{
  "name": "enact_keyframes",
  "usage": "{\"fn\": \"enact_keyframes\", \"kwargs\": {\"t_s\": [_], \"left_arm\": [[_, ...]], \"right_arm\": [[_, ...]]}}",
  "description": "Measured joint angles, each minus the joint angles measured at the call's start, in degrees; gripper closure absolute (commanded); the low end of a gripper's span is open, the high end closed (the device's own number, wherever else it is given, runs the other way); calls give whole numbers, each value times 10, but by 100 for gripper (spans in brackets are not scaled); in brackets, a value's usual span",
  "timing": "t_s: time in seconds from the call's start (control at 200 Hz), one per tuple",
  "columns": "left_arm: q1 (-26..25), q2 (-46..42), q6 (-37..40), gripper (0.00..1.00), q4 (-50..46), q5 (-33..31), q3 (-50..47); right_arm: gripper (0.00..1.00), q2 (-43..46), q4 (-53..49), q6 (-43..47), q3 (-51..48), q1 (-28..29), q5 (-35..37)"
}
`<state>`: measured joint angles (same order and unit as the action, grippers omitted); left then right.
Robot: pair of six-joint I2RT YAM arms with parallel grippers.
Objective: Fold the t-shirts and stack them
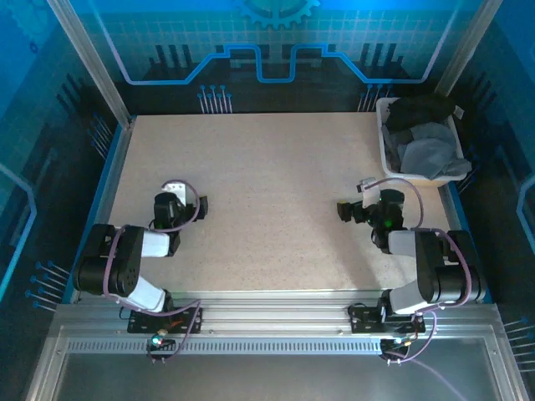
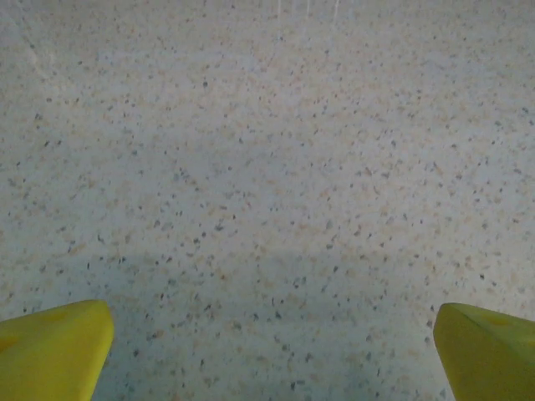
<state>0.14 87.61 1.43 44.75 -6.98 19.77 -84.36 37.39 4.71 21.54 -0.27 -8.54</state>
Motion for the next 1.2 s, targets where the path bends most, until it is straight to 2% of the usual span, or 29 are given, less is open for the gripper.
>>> {"fn": "enact_keyframes", "kwargs": {"t_s": [0.31,0.88,1.015,1.135,1.2], "left_arm": [[-2,5,0,1,44,4,8],[-4,5,0,1,60,8,7],[-34,-30,2,1,72,-45,-11],[-105,-141,22,1,30,-112,-12],[-138,-193,25,1,4,-146,9]], "right_arm": [[0,-4,37,-7,7,3,-8],[0,-4,46,-9,12,4,-9],[0,40,-75,-20,68,29,42],[0,146,-183,-40,144,61,120],[0,204,-263,-90,214,65,155]]}}
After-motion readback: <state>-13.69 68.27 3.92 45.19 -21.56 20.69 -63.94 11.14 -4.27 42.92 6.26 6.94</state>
